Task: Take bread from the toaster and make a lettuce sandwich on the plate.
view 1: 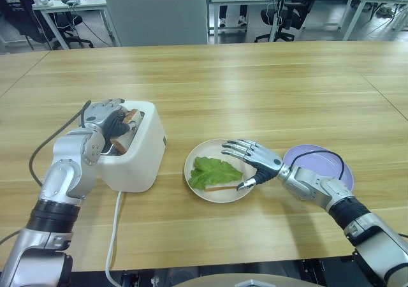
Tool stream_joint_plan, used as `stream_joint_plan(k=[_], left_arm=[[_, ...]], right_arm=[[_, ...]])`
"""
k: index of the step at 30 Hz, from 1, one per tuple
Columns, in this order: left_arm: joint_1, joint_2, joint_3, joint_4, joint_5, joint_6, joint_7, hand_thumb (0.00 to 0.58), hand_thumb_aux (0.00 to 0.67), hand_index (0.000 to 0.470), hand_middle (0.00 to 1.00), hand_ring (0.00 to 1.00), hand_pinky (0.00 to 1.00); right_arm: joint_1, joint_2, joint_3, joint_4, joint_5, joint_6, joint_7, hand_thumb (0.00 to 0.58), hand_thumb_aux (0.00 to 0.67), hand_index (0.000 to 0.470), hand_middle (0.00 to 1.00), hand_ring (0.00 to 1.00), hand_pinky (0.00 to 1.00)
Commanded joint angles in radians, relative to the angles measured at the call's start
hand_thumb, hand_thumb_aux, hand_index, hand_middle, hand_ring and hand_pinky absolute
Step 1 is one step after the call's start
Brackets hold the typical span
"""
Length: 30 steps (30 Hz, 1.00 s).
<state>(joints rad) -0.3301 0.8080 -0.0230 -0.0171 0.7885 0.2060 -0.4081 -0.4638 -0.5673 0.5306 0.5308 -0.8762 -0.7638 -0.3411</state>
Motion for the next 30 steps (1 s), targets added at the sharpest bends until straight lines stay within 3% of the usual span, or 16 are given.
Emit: stream_joint_plan(k=[1,11,14,19,20,21,30], left_arm=[[0.003,0.002,0.028,-0.052,-0.025,0.020,0.003,0.580,0.670,0.460,0.12,0.12,0.12],[-0.099,0.057,0.098,-0.167,-0.043,0.063,0.011,0.580,0.670,0.460,0.15,0.15,0.15],[-0.197,0.038,0.095,-0.213,-0.120,-0.011,0.016,0.580,0.670,0.460,0.31,0.31,0.31],[-0.314,-0.044,0.011,-0.183,-0.313,-0.127,-0.089,0.580,0.670,0.460,0.76,0.76,0.76],[-0.330,-0.070,-0.008,-0.161,-0.357,-0.136,-0.123,0.580,0.670,0.460,0.91,0.91,0.91],[-0.344,-0.087,-0.030,-0.131,-0.391,-0.154,-0.157,0.580,0.670,0.460,0.99,0.99,0.99],[-0.479,-0.261,-0.194,0.323,-0.658,-0.327,-0.500,0.580,0.670,0.460,1.00,1.00,1.00]], right_arm=[[0.022,-0.014,-0.022,-0.027,0.012,0.006,0.017,0.000,0.000,0.000,0.00,0.00,0.00],[0.064,-0.054,-0.074,-0.111,0.031,0.002,0.016,0.000,0.000,0.000,0.00,0.00,0.00],[0.085,-0.094,-0.116,-0.167,0.014,-0.015,-0.031,0.000,0.000,0.000,0.00,0.00,0.00],[0.128,-0.199,-0.172,-0.309,-0.118,-0.017,-0.155,0.000,0.000,0.000,0.00,0.00,0.00],[0.143,-0.219,-0.187,-0.351,-0.143,-0.014,-0.177,0.000,0.000,0.000,0.00,0.00,0.00],[0.158,-0.235,-0.200,-0.389,-0.164,-0.011,-0.195,0.000,0.000,0.000,0.00,0.00,0.00],[0.193,-0.277,-0.219,-0.578,-0.267,-0.033,-0.254,0.000,0.000,0.000,0.00,0.00,0.00]])
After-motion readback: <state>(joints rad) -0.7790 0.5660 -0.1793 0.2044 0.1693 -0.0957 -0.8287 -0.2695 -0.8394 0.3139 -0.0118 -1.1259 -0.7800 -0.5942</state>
